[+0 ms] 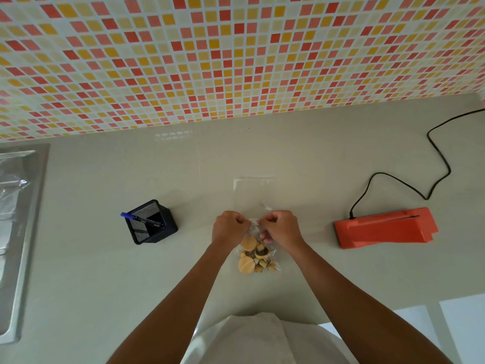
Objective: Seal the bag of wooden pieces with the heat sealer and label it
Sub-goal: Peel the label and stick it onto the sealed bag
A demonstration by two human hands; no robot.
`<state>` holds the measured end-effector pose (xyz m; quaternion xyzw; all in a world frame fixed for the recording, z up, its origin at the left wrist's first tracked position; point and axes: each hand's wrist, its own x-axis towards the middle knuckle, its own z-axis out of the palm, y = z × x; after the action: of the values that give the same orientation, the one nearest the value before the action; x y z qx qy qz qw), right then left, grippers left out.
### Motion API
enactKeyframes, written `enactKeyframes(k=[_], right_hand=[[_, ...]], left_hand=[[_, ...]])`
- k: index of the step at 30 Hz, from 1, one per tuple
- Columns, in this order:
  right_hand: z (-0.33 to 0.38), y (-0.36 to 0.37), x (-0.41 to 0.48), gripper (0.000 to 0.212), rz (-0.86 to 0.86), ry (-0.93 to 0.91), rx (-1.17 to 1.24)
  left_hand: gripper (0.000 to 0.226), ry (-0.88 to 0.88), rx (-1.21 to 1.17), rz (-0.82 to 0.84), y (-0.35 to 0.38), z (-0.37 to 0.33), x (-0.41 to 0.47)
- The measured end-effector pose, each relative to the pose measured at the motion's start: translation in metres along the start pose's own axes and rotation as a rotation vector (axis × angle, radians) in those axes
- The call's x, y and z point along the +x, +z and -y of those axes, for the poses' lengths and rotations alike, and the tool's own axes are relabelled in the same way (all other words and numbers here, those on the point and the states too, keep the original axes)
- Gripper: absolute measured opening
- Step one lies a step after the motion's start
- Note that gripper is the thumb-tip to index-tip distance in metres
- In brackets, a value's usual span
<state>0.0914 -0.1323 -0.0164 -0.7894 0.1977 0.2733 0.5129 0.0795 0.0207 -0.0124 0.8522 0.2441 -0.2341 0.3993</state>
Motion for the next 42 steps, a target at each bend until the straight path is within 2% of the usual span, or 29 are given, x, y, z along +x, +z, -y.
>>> enactKeyframes(k=[5, 11, 14, 20, 22, 28, 34, 42], right_hand=[[0.001, -0.005, -0.001, 0.010, 0.053, -0.021, 0.039], [0.001, -0.010, 0.001, 0.008, 0.132, -0.020, 0.036], [0.001, -0.008, 0.001, 0.005, 0.131, -0.011, 0.022], [0.001, -0.005, 0.000, 0.005, 0.087, -0.012, -0.002], [0.000, -0.004, 0.000, 0.005, 0.079, -0.019, -0.008], [0.000, -0.002, 0.000, 0.008, 0.059, -0.027, -0.015], [-0.001, 0.000, -0.002, 0.008, 0.034, -0.049, -0.040], [0.000, 0.002, -0.002, 0.012, 0.002, -0.059, -0.076]], left_hand=[[0.006, 0.023, -0.001, -0.017, -0.001, 0.002, -0.001], [0.005, 0.042, -0.044, 0.062, -0.005, 0.003, 0.001], [0.005, 0.046, -0.076, 0.099, -0.006, 0.004, 0.000], [0.006, 0.054, -0.044, 0.070, -0.006, 0.003, -0.004], [0.010, 0.046, -0.046, 0.080, -0.005, 0.003, -0.002], [0.042, 0.013, -0.070, 0.070, -0.004, 0.003, 0.000], [0.013, 0.026, -0.020, 0.075, -0.004, 0.004, 0.000], [0.011, -0.002, 0.015, 0.058, -0.003, 0.001, -0.002]])
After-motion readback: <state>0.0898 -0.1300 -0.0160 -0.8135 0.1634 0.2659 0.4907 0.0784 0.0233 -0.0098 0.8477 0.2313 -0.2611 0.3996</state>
